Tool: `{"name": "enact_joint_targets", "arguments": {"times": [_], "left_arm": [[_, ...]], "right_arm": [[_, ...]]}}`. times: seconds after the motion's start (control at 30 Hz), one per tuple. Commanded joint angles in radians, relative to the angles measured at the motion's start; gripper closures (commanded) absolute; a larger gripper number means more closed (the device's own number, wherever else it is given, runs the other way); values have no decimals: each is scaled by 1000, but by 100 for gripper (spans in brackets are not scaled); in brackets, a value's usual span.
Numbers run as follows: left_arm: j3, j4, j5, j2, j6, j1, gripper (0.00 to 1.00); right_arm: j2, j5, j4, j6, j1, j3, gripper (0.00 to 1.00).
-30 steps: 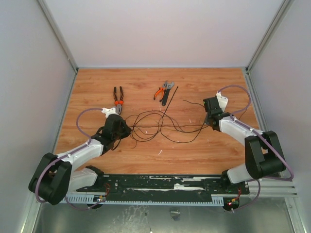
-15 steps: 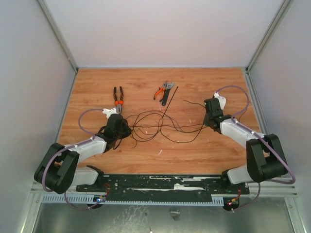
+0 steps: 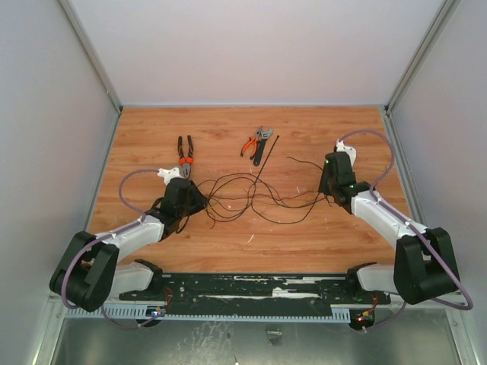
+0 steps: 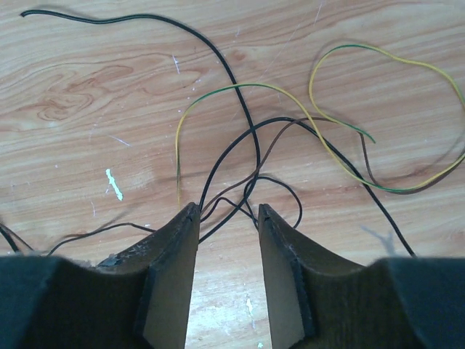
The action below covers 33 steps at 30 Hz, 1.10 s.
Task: Zip-tie the wires
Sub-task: Straighten the cable at the center of the board.
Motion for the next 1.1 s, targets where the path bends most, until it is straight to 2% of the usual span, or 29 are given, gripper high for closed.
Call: {"name": "enact_joint_targets", "arguments": {"times": [0.0, 0.13, 0.3, 0.4, 0.53, 0.8, 1.07], "left_arm": [[13, -25, -25, -47, 14, 10, 54], [18, -51, -25, -91, 17, 13, 40], [28, -85, -26, -149, 23, 22, 20], [36, -110, -27, -194, 22, 33, 12], [33, -128, -22, -277, 32, 42, 3], [65, -131, 61, -374, 93, 48, 2], [84, -121, 137, -366, 88, 48, 2]], "right_arm": [[-44, -9, -11, -43, 8, -13, 60], [-72, -46, -11, -63, 8, -10, 58], [-106, -188, 27, -96, 10, 10, 51], [-88, -248, 44, -86, 19, 72, 49], [-1, -217, 54, -75, 50, 162, 48], [251, -164, 150, -36, 83, 327, 45], [645, -45, 89, -23, 86, 729, 46]]}}
